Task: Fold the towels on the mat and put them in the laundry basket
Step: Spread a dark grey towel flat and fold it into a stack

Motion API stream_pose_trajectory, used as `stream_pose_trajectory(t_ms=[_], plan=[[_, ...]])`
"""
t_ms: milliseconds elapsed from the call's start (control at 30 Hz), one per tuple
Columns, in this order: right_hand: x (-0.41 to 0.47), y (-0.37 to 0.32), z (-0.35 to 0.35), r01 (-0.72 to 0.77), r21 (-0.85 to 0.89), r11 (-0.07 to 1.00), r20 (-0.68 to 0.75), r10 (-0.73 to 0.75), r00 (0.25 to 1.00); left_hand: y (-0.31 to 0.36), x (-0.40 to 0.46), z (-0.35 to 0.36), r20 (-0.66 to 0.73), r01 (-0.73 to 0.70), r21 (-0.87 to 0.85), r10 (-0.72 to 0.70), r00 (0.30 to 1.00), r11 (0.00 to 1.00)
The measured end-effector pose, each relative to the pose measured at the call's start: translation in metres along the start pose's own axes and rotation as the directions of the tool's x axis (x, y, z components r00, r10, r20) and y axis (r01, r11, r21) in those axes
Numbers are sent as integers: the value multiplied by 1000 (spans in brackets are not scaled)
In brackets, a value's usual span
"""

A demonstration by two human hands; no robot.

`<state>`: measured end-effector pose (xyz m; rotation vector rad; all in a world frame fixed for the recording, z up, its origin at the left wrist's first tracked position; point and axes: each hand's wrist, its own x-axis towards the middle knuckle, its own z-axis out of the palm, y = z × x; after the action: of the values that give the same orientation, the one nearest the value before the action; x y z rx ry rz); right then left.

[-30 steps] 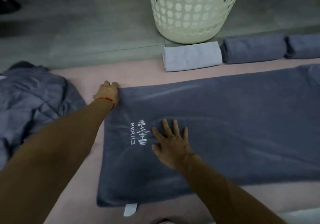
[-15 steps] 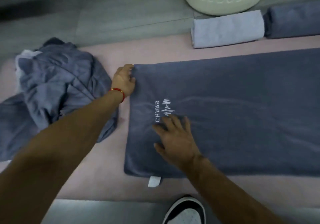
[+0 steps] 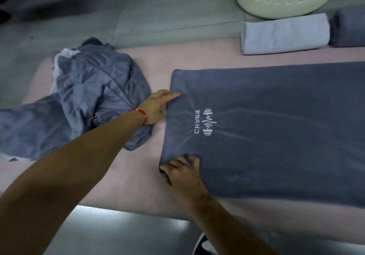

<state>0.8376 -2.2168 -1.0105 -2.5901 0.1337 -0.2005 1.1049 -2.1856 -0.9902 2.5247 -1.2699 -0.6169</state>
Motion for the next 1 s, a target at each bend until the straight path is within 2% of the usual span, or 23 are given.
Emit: stream_pose_trajectory(t_ms=[67, 200, 267, 367, 500, 633, 733, 900, 1000], plan=[[-3, 13, -23, -150, 216, 965, -34, 161, 986, 1, 10, -7, 13, -19, 85, 18, 1000, 996], [-12, 57, -84, -349, 530, 773, -89, 460, 884, 4, 45, -22, 34, -94, 256, 88, 996, 962], [-20, 82, -110, -430, 611, 664, -65, 584, 809, 14, 65, -32, 55, -55, 334, 38, 998, 941], [-41, 120, -140, -462, 734, 498, -42, 711, 702, 35, 93, -41, 168, -134, 421, 68, 983, 897], [-74, 163, -169, -462, 791, 402, -69, 808, 585, 62, 113, -48, 323, -151, 336, 37, 946, 930], [-102, 191, -179, -472, 808, 352, -91, 866, 492, 86, 115, -51, 391, -236, 282, 114, 913, 930], [-121, 206, -189, -483, 808, 336, -130, 903, 409, 104, 126, -48, 285, -364, 354, 272, 919, 861], [-162, 235, -213, -503, 803, 318, -211, 942, 259, 189, 149, -48, -41, -352, 243, 372, 927, 904], [-192, 255, -236, -507, 809, 299, -291, 952, 96, 249, 172, -39, -89, -404, 164, 421, 903, 900]])
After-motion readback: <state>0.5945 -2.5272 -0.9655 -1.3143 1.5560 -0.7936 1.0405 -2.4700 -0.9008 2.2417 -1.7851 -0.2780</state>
